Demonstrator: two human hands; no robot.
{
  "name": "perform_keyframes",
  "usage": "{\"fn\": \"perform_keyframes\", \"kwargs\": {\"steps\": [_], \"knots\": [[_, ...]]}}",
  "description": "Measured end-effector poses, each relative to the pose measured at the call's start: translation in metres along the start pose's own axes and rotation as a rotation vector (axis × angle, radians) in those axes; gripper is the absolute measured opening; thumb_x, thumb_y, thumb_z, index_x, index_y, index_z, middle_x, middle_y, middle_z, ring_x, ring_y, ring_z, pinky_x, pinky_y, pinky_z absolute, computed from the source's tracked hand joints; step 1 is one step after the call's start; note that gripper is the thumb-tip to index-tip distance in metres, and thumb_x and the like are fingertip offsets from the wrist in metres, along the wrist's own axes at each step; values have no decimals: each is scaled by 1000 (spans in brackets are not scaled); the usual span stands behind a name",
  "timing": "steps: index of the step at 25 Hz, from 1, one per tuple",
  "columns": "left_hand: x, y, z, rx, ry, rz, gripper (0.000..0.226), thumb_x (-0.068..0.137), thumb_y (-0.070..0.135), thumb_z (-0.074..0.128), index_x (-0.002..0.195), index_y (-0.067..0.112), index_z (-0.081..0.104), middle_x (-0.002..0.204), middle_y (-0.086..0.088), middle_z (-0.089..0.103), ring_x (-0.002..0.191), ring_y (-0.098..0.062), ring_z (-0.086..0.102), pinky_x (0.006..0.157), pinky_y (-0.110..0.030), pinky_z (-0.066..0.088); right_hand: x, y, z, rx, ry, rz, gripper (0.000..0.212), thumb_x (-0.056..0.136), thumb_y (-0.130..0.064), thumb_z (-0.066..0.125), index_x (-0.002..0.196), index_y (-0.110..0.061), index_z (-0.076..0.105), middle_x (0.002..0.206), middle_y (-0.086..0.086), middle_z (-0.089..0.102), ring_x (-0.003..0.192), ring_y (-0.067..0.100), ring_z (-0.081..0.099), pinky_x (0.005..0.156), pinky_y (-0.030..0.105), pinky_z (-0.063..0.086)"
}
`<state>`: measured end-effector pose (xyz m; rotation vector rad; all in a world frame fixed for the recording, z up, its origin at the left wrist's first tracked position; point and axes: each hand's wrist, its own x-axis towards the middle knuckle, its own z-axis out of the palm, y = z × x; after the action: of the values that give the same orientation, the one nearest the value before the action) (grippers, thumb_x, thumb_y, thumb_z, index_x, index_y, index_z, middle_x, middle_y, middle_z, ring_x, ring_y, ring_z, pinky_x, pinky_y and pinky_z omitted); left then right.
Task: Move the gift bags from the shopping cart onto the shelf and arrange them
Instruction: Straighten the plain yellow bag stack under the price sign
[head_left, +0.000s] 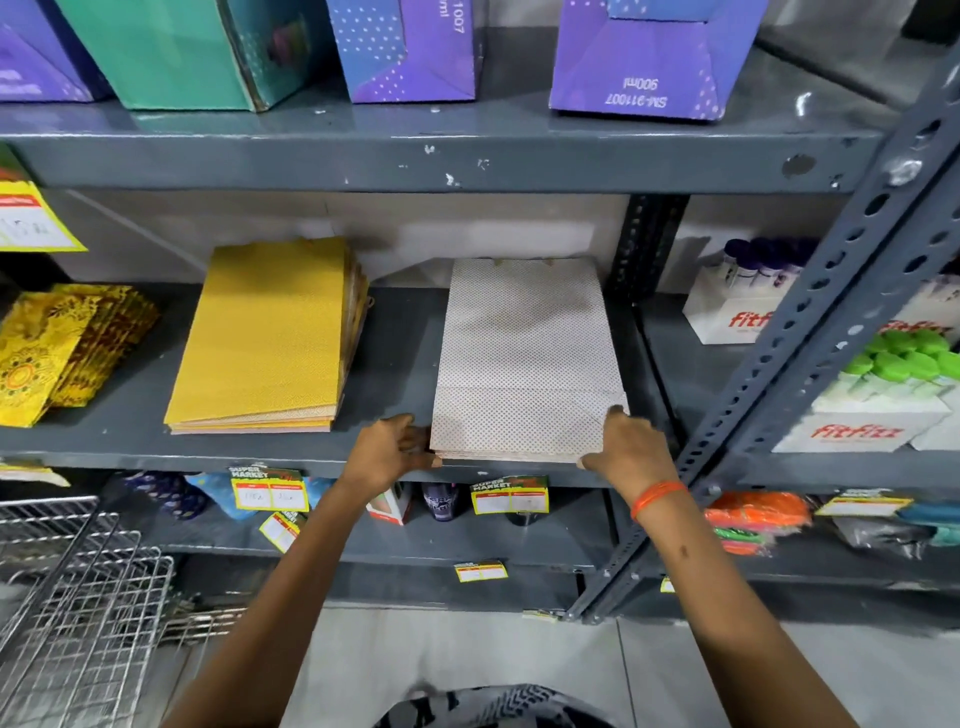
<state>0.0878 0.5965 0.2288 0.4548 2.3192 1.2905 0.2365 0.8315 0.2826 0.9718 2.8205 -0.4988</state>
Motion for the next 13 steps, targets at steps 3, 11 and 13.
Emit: {"fn": "perform_keyframes", "kwargs": {"steps": [3,11,13], "knots": [[-10,-4,-13,-14,104,-38,77,66,7,83,132,-5,46,128,-21,59,116,-29,61,95,-30,48,-4,-49,-2,39,42,-168,50,79,-36,69,105,3,50,108,22,64,106,35,56,71,31,36],[-29,-73,-158,3,600,202,36,87,9,64,122,2,59,123,-12,65,105,-22,64,86,-27,52,8,-221,72,405,-38,-303,63,86,-44,59,134,-7,43,139,16,51,127,30,49,100,35,42],[-22,-107,-207,-38,690,176,41,94,15,54,134,8,51,141,-7,53,124,-15,51,98,-24,42,10,-264,96,602,-5,-242,59,95,-40,43,145,-12,29,151,9,37,135,26,41,109,33,33]]}}
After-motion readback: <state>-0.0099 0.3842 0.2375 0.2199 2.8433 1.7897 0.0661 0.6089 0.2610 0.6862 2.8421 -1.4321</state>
